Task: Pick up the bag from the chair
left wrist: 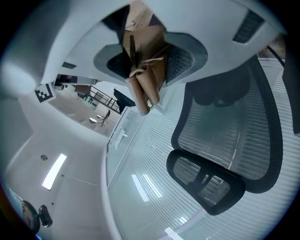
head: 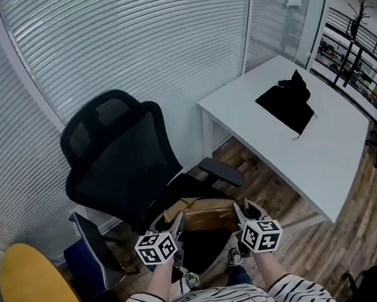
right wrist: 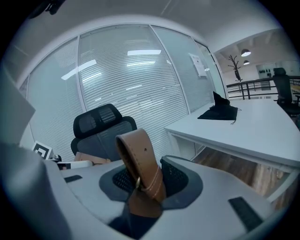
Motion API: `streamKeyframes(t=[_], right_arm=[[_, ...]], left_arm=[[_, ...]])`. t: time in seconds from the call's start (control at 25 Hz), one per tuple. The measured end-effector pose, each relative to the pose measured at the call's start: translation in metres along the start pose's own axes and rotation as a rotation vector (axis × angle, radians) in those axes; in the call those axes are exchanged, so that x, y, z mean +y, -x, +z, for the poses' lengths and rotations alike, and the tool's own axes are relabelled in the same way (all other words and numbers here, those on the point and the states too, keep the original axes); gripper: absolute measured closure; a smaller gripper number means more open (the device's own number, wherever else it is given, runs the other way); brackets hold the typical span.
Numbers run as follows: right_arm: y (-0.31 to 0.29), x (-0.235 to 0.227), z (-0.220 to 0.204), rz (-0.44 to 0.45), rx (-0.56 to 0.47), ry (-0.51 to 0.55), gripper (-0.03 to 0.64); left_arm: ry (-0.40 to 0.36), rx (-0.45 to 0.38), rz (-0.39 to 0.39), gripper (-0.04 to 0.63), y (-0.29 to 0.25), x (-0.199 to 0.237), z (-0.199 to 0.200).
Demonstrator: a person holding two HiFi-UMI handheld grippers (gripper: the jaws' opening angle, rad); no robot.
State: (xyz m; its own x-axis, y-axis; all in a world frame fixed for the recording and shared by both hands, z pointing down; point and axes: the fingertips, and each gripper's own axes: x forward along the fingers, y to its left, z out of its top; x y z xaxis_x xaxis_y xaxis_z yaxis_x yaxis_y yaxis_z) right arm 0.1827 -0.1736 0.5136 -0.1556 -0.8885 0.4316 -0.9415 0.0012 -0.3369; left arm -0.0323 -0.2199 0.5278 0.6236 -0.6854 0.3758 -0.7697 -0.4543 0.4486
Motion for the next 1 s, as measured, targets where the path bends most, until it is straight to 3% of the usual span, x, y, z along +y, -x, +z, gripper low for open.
streamKeyframes(t=[0.36, 1.0], right_arm=[[0.02, 0.019, 0.026, -0.049, -0.09, 0.016, 0.472], [0.057, 0.052, 0.013, -0.124, -0.124, 0.011, 0.476]], left_arm=[[-0.035, -0.032, -0.069, 0.377, 0.01, -0.008, 0.029], [-0.058, -0.024, -0.146, 0.379, 0.043, -0.005, 0.034]])
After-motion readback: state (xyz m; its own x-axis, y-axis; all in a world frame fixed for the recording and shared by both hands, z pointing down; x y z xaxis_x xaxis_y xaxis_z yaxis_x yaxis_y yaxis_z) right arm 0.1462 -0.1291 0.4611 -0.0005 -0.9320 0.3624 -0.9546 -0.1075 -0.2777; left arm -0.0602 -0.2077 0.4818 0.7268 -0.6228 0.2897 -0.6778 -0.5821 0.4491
